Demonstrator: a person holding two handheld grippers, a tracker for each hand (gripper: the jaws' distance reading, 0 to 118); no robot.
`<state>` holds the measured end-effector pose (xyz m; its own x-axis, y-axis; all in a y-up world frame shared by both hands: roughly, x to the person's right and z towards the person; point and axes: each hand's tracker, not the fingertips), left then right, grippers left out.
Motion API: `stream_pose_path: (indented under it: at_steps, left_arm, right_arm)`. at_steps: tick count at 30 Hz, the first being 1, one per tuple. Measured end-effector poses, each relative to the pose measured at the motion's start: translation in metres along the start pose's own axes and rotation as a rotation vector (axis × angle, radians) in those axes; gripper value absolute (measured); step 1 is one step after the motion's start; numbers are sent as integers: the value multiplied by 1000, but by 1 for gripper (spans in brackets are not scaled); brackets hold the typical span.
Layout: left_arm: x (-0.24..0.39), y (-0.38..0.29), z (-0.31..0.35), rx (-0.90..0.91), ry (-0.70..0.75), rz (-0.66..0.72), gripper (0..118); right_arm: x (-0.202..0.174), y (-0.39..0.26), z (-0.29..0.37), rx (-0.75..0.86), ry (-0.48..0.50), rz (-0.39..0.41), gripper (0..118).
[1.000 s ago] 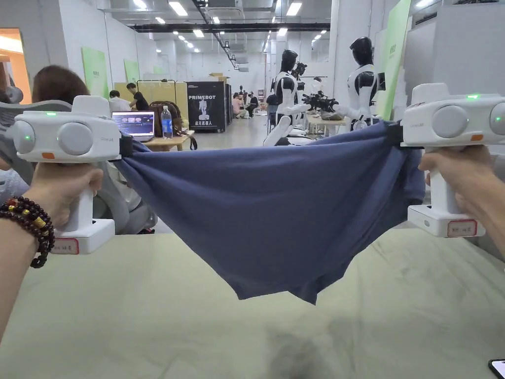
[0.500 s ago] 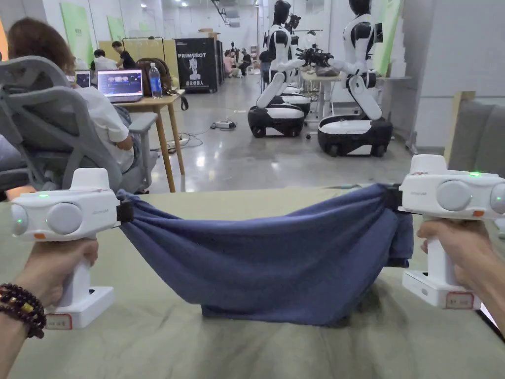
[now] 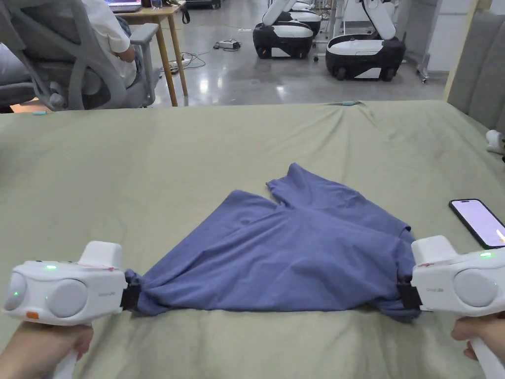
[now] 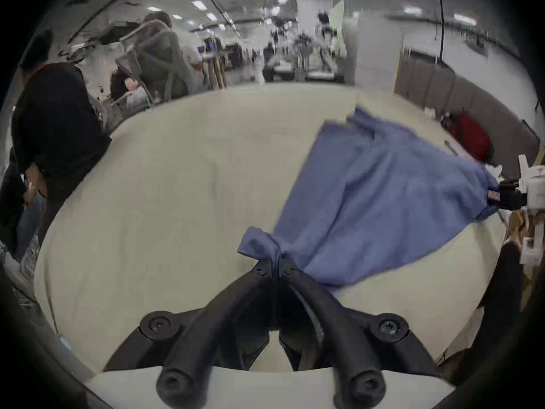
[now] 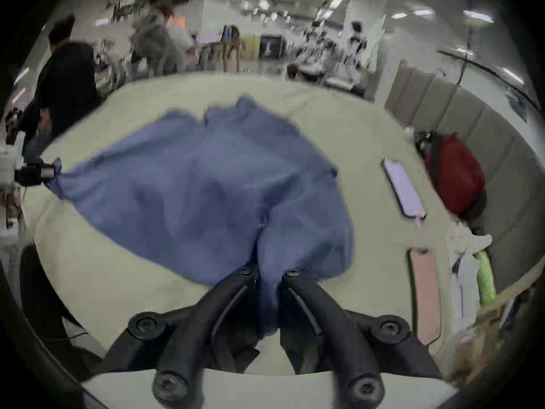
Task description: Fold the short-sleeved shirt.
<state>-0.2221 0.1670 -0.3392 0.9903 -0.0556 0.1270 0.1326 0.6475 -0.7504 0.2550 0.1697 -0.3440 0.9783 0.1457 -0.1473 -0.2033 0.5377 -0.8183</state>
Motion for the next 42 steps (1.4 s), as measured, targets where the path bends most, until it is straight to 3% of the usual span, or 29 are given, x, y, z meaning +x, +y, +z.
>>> stream_pose_path:
  at_steps: [3,4,5,6,7,8,10,12,14,15,16,17,18,20,26,27,29,30,31,36,40,42]
  left_arm:
    - [-11,-9,-13,-22,-55,106,1]
    - [-13,-11,-13,-10,-49,111,5]
    - [-15,-11,-10,6,-43,126,18]
    - [-19,-11,-6,32,-42,143,45]
    - [-23,-10,0,71,-34,177,94]
    - [-26,-8,6,114,-27,194,118]
    - [-24,-6,30,199,-5,219,109]
    - [-24,-1,49,303,-17,229,106]
    - [-15,1,69,347,12,229,85]
    - [-11,2,73,371,24,206,69]
    - [-7,3,76,399,50,175,29]
    - [-2,4,76,420,83,145,0]
    - [4,3,76,435,119,131,0]
    - [10,4,75,429,129,119,0]
    - [8,6,53,393,101,148,0]
    - [7,7,48,376,103,139,13]
    - [4,7,33,308,129,129,79]
    - [2,8,24,271,139,139,105]
    - [0,7,14,228,145,147,117]
    - [-11,5,-23,158,155,202,89]
    - [-14,0,-49,-9,176,202,49]
    - [-12,-2,-41,84,133,236,43]
  right_arm:
    - [3,3,-11,-19,1,-27,11]
    - [7,7,-7,-7,15,-37,22]
    - [9,9,-3,10,18,-36,46]
    - [11,10,2,37,9,-53,81]
    - [9,10,15,79,-13,-55,118]
    - [10,9,23,128,-33,-52,115]
    - [14,7,48,300,-26,-38,109]
    - [7,-1,72,381,-23,-118,109]
    - [6,2,84,516,-10,-181,105]
    - [5,6,85,557,10,-181,96]
    - [2,9,88,574,17,-176,68]
    - [-2,11,87,572,-4,-175,33]
    - [-5,14,84,572,-20,-168,1]
    - [-10,16,83,576,-77,-139,0]
    - [-25,17,76,582,-68,-133,0]
    - [-25,15,78,591,-62,-135,0]
    - [-30,15,74,597,-77,-129,0]
    - [-31,16,73,594,-82,-121,0]
    - [-30,16,71,586,-80,-114,0]
    - [-32,16,66,569,-59,-116,0]
    - [-32,14,64,560,-53,-103,0]
    - [-32,14,63,554,-54,-101,0]
